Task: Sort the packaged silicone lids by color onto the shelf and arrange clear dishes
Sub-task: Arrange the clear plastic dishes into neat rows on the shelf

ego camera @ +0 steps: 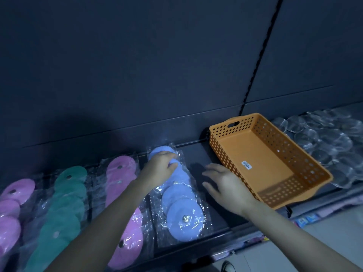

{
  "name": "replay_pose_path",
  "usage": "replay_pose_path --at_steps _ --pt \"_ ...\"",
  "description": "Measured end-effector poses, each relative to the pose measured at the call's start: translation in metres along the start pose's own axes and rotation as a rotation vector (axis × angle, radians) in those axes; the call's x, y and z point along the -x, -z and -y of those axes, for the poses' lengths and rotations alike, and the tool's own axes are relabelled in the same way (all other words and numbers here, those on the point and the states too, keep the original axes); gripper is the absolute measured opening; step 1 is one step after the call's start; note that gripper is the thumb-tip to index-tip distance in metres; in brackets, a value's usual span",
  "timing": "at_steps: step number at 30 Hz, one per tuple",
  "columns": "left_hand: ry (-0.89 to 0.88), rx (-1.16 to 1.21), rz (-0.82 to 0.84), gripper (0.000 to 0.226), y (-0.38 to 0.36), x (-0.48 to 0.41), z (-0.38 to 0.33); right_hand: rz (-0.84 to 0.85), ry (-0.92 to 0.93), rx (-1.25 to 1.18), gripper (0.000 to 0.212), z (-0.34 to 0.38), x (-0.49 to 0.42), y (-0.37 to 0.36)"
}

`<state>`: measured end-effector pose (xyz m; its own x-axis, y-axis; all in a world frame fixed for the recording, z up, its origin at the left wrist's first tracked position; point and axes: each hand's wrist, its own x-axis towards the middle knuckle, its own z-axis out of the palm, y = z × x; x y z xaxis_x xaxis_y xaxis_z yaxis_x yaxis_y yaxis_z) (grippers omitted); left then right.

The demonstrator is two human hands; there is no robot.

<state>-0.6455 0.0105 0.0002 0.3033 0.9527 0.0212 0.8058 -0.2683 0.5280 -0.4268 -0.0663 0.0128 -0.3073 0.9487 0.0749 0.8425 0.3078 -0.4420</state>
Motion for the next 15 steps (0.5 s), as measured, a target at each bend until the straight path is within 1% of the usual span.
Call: replay_pose_path --at_steps 3,5,7,10,12,15 --pt "-0.06 0.055 -0.021 0.028 -0.008 -0.006 -0.025 -0.111 -0.061 0.01 0.027 -0.015 0.009 0.018" --pt "-0.105 0.065 -0.015 0.029 -0.013 -0.011 -0.044 -0.144 -0.089 0.053 0.024 -0.029 0.016 0.032" --pt "-0.125 0.086 -0.025 0.029 -0.018 -0.016 -0.064 -0.15 -0.135 0.121 0.026 -0.05 0.022 0.048" --pt "-0.145 0.094 -0.027 0.031 -0.03 -0.021 -0.093 -0.16 -0.268 0.258 0.035 -0.096 0.03 0.072" --pt "-0.122 0.112 -0.024 0.037 -0.041 -0.024 -0.11 -0.175 -0.349 0.312 0.039 -0.13 0.035 0.088" --pt "-0.024 0.15 -0.015 0.05 -0.059 -0.027 -0.139 -0.175 -0.421 0.22 0.033 -0.174 0.042 0.103"
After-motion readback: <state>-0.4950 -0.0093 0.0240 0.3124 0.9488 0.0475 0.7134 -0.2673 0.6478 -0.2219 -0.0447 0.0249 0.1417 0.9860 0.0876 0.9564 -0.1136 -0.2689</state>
